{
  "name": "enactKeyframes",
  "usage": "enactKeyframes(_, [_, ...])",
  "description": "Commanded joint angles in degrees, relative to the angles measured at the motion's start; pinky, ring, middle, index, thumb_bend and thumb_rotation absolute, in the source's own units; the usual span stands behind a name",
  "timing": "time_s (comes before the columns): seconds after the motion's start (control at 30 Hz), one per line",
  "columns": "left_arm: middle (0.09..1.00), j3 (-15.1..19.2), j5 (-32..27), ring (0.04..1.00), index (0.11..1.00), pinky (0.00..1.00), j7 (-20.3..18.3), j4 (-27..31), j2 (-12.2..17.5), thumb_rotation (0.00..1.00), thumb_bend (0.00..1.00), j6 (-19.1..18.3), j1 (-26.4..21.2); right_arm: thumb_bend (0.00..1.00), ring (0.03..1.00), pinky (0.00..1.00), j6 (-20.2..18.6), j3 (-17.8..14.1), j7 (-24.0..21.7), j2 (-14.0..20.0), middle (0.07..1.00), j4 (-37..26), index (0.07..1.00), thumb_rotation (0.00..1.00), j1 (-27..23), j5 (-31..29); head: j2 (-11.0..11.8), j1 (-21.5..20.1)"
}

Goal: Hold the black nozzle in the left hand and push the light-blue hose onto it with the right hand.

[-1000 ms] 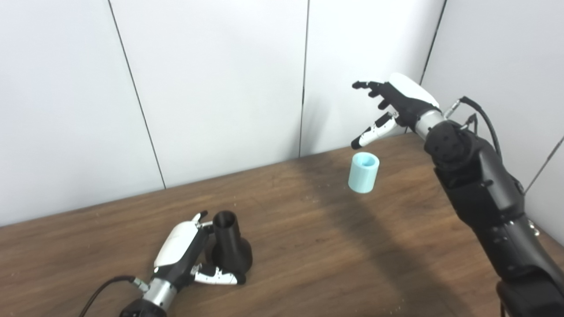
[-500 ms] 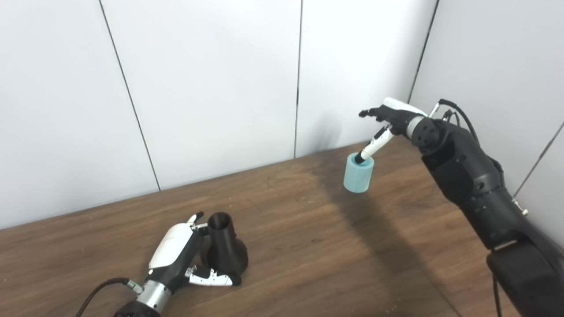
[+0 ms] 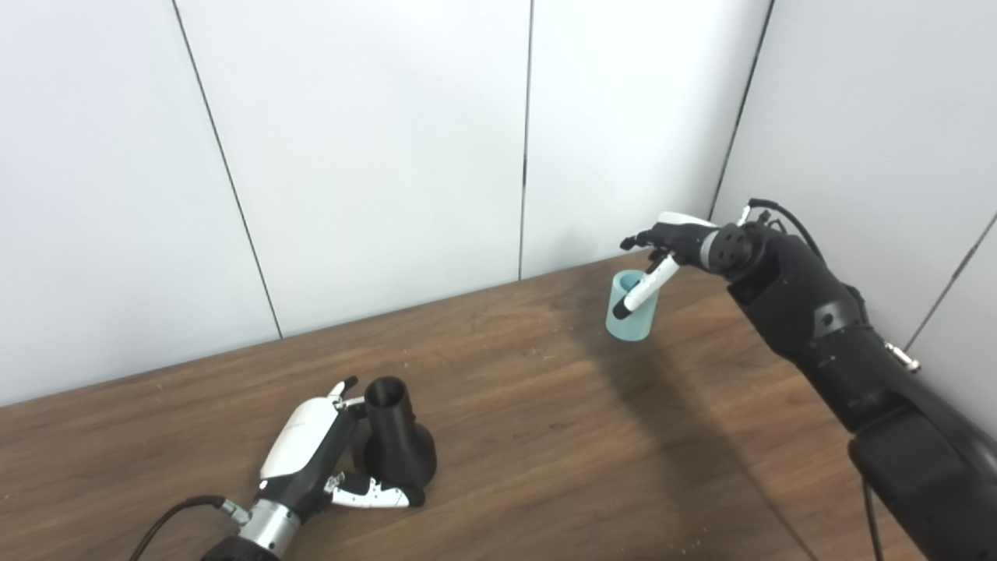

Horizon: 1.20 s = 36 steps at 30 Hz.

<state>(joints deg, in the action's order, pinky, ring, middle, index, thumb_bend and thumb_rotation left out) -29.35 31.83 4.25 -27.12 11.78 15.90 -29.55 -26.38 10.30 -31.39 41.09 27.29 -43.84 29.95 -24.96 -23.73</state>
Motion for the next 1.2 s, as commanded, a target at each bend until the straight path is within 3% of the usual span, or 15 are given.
enactKeyframes(0.0, [0.485,-1.2,3.9,0.683,0.488,1.0,-3.7,-3.0,3.5,0.0,0.53,-3.9,3.8,1.0,0.873,0.76,1.6,0.1,1.8,1.0,0.96,0.3,0.905,0.28,-3.3,-0.2,0.0,-0.3])
enactKeyframes(0.23, [0.485,-1.1,3.7,0.683,0.487,1.0,-4.0,-2.7,3.3,0.0,0.53,-3.9,4.0,0.97,0.804,0.68,3.0,1.4,4.1,-0.3,0.915,-0.6,0.885,0.2,-2.4,-0.5,-0.5,-0.1])
enactKeyframes(0.43, [0.49,-1.0,3.5,0.683,0.483,1.0,-4.4,-2.1,3.3,0.0,0.53,-4.1,4.5,0.79,0.712,0.6,11.4,2.0,12.7,-0.6,0.786,0.1,0.771,0.09,-1.0,1.5,-1.0,0.3])
enactKeyframes(0.57, [0.493,-0.8,3.3,0.684,0.482,1.0,-4.7,-2.2,3.1,0.0,0.53,-4.3,4.4,0.76,0.717,0.63,14.9,2.9,15.9,-0.4,0.719,1.1,0.703,0.05,-0.5,3.0,-1.1,0.3])
enactKeyframes(0.67, [0.493,-0.7,3.2,0.684,0.482,1.0,-5.0,-1.8,3.2,0.0,0.53,-4.5,4.4,0.75,0.697,0.62,14.5,3.2,16.6,-0.5,0.688,1.2,0.674,0.03,-0.5,3.9,-1.4,0.7])
enactKeyframes(0.7, [0.493,-0.6,3.1,0.684,0.482,1.0,-5.1,-1.4,3.2,0.0,0.53,-4.7,4.4,0.74,0.646,0.58,14.2,3.1,16.8,-0.6,0.656,1.3,0.65,0.01,-0.4,3.9,-1.5,0.9])
enactKeyframes(0.77, [0.493,-0.5,3.1,0.684,0.482,1.0,-5.3,-1.0,3.2,0.0,0.53,-4.9,4.5,0.57,0.565,0.52,14.0,2.8,17.3,-0.7,0.525,1.7,0.532,0.0,-0.4,3.8,-1.5,0.9])
enactKeyframes(0.8, [0.491,-0.4,3.1,0.684,0.483,1.0,-5.4,-0.8,3.2,0.0,0.53,-5.0,4.6,0.55,0.54,0.49,13.9,2.7,17.5,-0.7,0.51,1.7,0.513,0.0,-0.3,3.7,-1.8,0.9])
enactKeyframes(0.83, [0.488,-0.4,3.0,0.684,0.486,1.0,-5.4,-0.6,3.3,0.0,0.53,-5.1,4.6,0.53,0.48,0.47,13.8,2.6,17.7,-0.7,0.516,1.6,0.502,0.0,-0.2,3.7,-1.8,0.9])
enactKeyframes(0.9, [0.486,-0.3,3.0,0.684,0.487,1.0,-5.4,-0.6,3.3,0.0,0.53,-5.1,4.7,0.52,0.449,0.45,13.5,2.4,17.9,-0.8,0.522,1.5,0.494,0.0,-0.1,3.5,-1.8,0.9])
enactKeyframes(1.17, [0.481,-0.2,3.1,0.678,0.491,1.0,-5.6,-0.6,3.5,0.0,0.53,-5.5,4.7,0.52,0.452,0.46,13.2,2.5,18.3,-0.8,0.522,2.7,0.478,0.0,-0.1,3.4,-2.2,1.0])
